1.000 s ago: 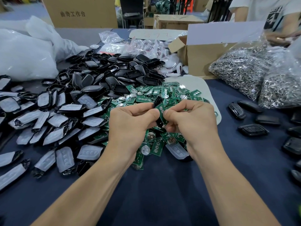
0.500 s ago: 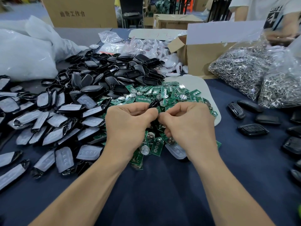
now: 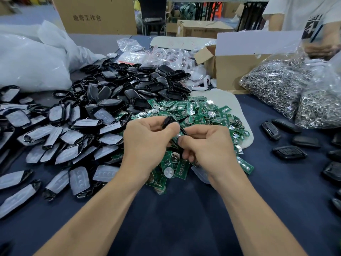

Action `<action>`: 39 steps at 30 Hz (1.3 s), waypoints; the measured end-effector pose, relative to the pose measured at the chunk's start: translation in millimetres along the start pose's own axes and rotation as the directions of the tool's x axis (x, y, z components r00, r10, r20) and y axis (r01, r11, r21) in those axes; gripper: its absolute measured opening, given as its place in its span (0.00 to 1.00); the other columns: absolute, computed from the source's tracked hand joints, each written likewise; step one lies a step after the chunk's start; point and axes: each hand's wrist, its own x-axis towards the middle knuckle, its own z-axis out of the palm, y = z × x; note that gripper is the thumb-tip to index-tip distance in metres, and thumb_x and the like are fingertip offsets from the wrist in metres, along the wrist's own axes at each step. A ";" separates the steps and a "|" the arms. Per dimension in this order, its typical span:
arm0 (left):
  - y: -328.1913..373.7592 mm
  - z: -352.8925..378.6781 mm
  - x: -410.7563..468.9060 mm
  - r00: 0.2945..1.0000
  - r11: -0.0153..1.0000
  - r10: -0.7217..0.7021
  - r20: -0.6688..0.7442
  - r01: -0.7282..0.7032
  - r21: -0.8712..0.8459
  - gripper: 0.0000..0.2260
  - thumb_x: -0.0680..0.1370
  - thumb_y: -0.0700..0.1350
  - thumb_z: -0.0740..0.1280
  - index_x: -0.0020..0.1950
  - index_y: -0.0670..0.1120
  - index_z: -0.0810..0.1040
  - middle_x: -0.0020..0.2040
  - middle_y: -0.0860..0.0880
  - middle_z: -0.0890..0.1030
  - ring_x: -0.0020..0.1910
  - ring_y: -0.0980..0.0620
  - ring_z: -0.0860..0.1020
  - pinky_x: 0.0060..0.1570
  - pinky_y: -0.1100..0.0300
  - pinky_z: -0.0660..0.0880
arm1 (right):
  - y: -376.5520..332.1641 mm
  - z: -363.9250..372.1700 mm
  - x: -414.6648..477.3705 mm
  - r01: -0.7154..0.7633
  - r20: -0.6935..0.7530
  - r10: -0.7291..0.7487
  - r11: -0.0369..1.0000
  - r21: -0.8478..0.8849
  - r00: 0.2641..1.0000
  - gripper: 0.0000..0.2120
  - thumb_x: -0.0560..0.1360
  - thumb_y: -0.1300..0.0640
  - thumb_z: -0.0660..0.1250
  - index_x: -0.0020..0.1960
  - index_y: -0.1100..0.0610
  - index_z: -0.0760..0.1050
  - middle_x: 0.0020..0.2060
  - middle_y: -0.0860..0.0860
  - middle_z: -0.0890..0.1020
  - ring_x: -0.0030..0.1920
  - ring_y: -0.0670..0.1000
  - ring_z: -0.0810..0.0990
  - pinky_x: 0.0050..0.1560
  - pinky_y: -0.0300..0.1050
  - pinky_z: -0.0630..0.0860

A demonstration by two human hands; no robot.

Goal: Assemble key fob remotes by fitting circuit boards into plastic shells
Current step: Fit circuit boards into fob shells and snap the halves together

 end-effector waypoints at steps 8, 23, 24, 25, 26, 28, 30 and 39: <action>4.0 -1.5 -5.5 0.994 0.983 0.104 0.029 -0.107 0.149 0.09 0.79 0.53 0.70 0.41 0.50 0.83 0.35 0.53 0.85 0.36 0.55 0.83 0.37 0.55 0.81 | 8.8 12.5 -1.4 0.005 -0.072 0.008 0.985 0.170 0.997 0.10 0.72 0.71 0.75 0.40 0.57 0.83 0.27 0.54 0.82 0.23 0.50 0.76 0.23 0.40 0.71; 4.0 -62.4 42.9 0.878 0.985 -0.034 -0.477 -0.050 -0.162 0.13 0.81 0.43 0.67 0.36 0.48 0.82 0.31 0.49 0.83 0.27 0.49 0.82 0.28 0.60 0.78 | 10.3 67.9 -2.6 0.425 0.147 -0.423 0.700 -0.574 0.894 0.09 0.76 0.60 0.70 0.51 0.50 0.86 0.47 0.44 0.85 0.51 0.46 0.79 0.54 0.43 0.77; 3.8 -66.2 45.3 0.866 0.984 -0.040 -0.498 -0.051 -0.168 0.13 0.80 0.43 0.67 0.35 0.48 0.81 0.30 0.50 0.82 0.26 0.49 0.81 0.27 0.60 0.77 | 9.6 75.0 -0.4 0.472 0.226 -0.429 0.644 -0.603 0.874 0.10 0.75 0.60 0.71 0.53 0.51 0.86 0.49 0.45 0.85 0.54 0.49 0.77 0.58 0.45 0.75; 3.9 -69.4 46.9 0.854 0.985 -0.039 -0.519 -0.054 -0.162 0.14 0.78 0.43 0.67 0.33 0.49 0.81 0.29 0.50 0.82 0.25 0.49 0.81 0.26 0.60 0.76 | 9.3 83.1 1.2 0.511 0.301 -0.422 0.593 -0.622 0.856 0.11 0.74 0.59 0.72 0.55 0.51 0.86 0.51 0.46 0.86 0.57 0.51 0.75 0.61 0.47 0.73; 3.9 -71.5 48.6 0.840 0.986 -0.035 -0.541 -0.059 -0.155 0.14 0.77 0.43 0.66 0.31 0.49 0.81 0.29 0.49 0.82 0.24 0.48 0.80 0.25 0.60 0.75 | 10.0 89.9 3.2 0.540 0.364 -0.403 0.553 -0.634 0.840 0.12 0.73 0.59 0.72 0.57 0.52 0.86 0.53 0.47 0.86 0.58 0.53 0.73 0.63 0.50 0.70; 4.7 -79.0 52.4 0.812 0.986 -0.035 -0.583 -0.067 -0.153 0.13 0.76 0.43 0.66 0.31 0.48 0.80 0.29 0.46 0.82 0.22 0.48 0.79 0.24 0.60 0.74 | 11.7 104.1 4.8 0.578 0.454 -0.359 0.458 -0.675 0.815 0.14 0.72 0.55 0.72 0.58 0.51 0.85 0.54 0.47 0.84 0.59 0.55 0.73 0.64 0.51 0.67; 5.0 -85.7 55.4 0.801 0.984 -0.049 -0.596 -0.063 -0.165 0.15 0.76 0.42 0.65 0.29 0.48 0.80 0.28 0.48 0.82 0.22 0.49 0.78 0.23 0.61 0.72 | 11.4 114.3 2.7 0.602 0.497 -0.347 0.353 -0.716 0.795 0.15 0.72 0.53 0.70 0.58 0.49 0.84 0.55 0.46 0.83 0.59 0.55 0.72 0.63 0.50 0.66; 3.9 -81.1 49.1 0.839 0.988 -0.059 -0.541 -0.027 -0.149 0.11 0.80 0.42 0.67 0.38 0.43 0.82 0.36 0.42 0.83 0.22 0.50 0.78 0.24 0.63 0.73 | -2.0 75.3 8.6 0.398 0.332 -0.221 0.478 -0.783 0.917 0.22 0.73 0.66 0.63 0.64 0.52 0.81 0.51 0.54 0.83 0.57 0.57 0.75 0.63 0.53 0.72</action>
